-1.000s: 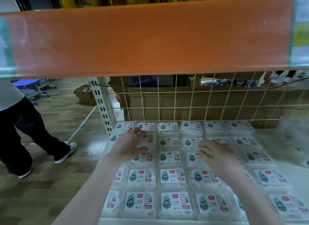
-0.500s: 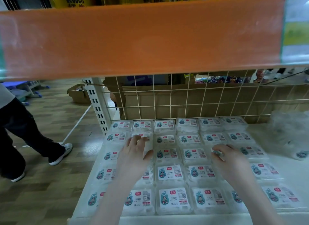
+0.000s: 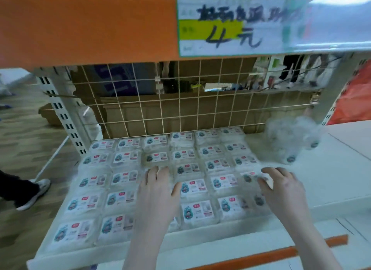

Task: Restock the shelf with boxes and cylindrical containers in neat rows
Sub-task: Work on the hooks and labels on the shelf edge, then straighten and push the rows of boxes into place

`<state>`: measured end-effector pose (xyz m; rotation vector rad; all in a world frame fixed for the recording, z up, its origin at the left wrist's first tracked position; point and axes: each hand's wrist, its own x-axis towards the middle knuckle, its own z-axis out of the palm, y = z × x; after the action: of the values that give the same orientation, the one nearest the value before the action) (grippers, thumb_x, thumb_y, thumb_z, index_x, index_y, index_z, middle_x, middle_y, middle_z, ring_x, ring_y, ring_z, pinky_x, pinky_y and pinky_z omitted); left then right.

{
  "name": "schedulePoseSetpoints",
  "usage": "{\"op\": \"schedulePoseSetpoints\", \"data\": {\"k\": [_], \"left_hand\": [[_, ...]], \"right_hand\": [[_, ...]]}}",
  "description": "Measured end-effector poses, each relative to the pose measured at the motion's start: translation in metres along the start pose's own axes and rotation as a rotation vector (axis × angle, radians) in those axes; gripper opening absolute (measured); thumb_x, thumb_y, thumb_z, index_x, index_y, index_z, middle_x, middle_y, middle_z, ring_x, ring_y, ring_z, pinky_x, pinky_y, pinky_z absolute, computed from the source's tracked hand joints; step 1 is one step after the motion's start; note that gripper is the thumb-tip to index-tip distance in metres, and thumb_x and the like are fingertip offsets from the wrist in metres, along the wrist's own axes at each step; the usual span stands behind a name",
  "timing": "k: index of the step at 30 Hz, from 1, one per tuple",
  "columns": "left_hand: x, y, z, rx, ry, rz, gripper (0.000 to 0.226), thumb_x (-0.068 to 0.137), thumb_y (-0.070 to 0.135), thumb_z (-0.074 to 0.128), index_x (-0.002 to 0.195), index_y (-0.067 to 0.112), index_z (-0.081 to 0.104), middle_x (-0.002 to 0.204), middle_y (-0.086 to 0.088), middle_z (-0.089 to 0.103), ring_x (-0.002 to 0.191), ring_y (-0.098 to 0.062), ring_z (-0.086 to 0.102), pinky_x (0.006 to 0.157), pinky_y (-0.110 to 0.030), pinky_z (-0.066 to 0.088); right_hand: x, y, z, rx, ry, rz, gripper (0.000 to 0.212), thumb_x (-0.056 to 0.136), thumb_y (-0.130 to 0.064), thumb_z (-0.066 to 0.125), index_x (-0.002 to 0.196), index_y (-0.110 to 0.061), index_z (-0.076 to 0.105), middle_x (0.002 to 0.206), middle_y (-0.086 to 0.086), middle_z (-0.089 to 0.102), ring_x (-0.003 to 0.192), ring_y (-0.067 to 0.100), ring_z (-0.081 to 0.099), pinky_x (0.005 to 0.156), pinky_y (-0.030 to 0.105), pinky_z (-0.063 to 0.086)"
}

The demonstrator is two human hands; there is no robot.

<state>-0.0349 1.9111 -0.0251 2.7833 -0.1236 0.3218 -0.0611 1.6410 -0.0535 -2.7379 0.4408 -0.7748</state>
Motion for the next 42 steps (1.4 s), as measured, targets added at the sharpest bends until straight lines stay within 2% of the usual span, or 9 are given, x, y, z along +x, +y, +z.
{"op": "schedulePoseSetpoints", "data": {"k": [3,6,9,17,24,28,32,37,42], "left_hand": [[-0.008,0.044,0.007,-0.045,-0.036,0.016,0.053,0.094,0.049,0.042,0.14,0.022,0.036,0.146,0.002,0.034,0.136,-0.018,0.029,0.106,-0.03,0.031],[-0.016,0.099,0.016,-0.089,-0.051,0.047,0.053,0.094,0.047,0.043,0.141,0.022,0.036,0.144,0.004,0.035,0.133,-0.017,0.031,0.102,-0.029,0.033],[-0.027,0.163,0.028,-0.128,-0.07,0.071,0.054,0.094,0.046,0.043,0.142,0.023,0.034,0.146,0.004,0.032,0.133,-0.018,0.032,0.104,-0.032,0.032],[-0.064,0.334,0.076,-0.192,-0.123,0.166,0.056,0.093,0.048,0.045,0.143,0.024,0.035,0.147,0.004,0.032,0.136,-0.016,0.028,0.109,-0.03,0.029],[-0.07,0.445,0.11,-0.224,-0.163,0.25,0.054,0.093,0.044,0.047,0.141,0.023,0.036,0.149,0.002,0.03,0.138,-0.016,0.023,0.11,-0.029,0.023],[-0.054,0.497,0.133,-0.207,-0.192,0.308,0.054,0.093,0.045,0.047,0.141,0.024,0.036,0.149,0.003,0.03,0.138,-0.016,0.023,0.11,-0.029,0.023],[-0.027,0.553,0.164,-0.239,-0.2,0.347,0.053,0.093,0.043,0.049,0.141,0.023,0.038,0.147,0.002,0.032,0.137,-0.016,0.025,0.109,-0.029,0.025],[0.018,0.622,0.208,-0.291,-0.207,0.385,0.053,0.092,0.041,0.052,0.139,0.021,0.041,0.147,-0.001,0.034,0.136,-0.018,0.027,0.109,-0.029,0.023],[0.062,0.676,0.235,-0.28,-0.209,0.41,0.053,0.091,0.04,0.053,0.139,0.02,0.042,0.146,-0.001,0.035,0.135,-0.019,0.028,0.108,-0.031,0.026]], "right_hand": [[-0.003,0.043,-0.02,0.014,0.025,0.067,0.022,0.079,-0.016,0.072,0.099,-0.01,0.069,0.097,0.013,0.066,0.093,0.037,0.059,0.077,0.042,0.043],[-0.006,0.093,-0.04,0.028,0.099,0.07,0.022,0.074,-0.012,0.076,0.095,-0.01,0.07,0.092,0.014,0.067,0.086,0.039,0.061,0.074,0.045,0.046],[-0.006,0.149,-0.065,0.018,0.114,0.096,0.023,0.076,-0.014,0.075,0.098,-0.01,0.069,0.095,0.015,0.066,0.088,0.039,0.059,0.076,0.048,0.047],[-0.005,0.308,-0.135,-0.04,0.162,0.127,0.031,0.072,-0.014,0.077,0.1,-0.004,0.068,0.09,0.021,0.065,0.079,0.04,0.061,0.065,0.043,0.049],[0.011,0.41,-0.172,-0.031,0.172,0.168,0.031,0.076,-0.015,0.075,0.104,-0.004,0.067,0.098,0.017,0.064,0.09,0.038,0.06,0.072,0.044,0.05],[0.029,0.448,-0.178,-0.016,0.211,0.191,0.029,0.074,-0.012,0.076,0.1,-0.004,0.066,0.092,0.016,0.063,0.082,0.038,0.06,0.068,0.043,0.049],[0.057,0.493,-0.174,-0.02,0.206,0.224,0.03,0.075,-0.016,0.076,0.101,-0.005,0.066,0.093,0.014,0.064,0.084,0.036,0.06,0.071,0.042,0.05],[0.112,0.555,-0.165,-0.034,0.179,0.29,0.032,0.08,-0.018,0.071,0.11,-0.006,0.065,0.102,0.016,0.063,0.095,0.037,0.058,0.08,0.046,0.048],[0.168,0.601,-0.161,-0.026,0.154,0.333,0.034,0.083,-0.021,0.068,0.115,-0.008,0.063,0.108,0.013,0.062,0.101,0.034,0.056,0.082,0.041,0.043]]}}
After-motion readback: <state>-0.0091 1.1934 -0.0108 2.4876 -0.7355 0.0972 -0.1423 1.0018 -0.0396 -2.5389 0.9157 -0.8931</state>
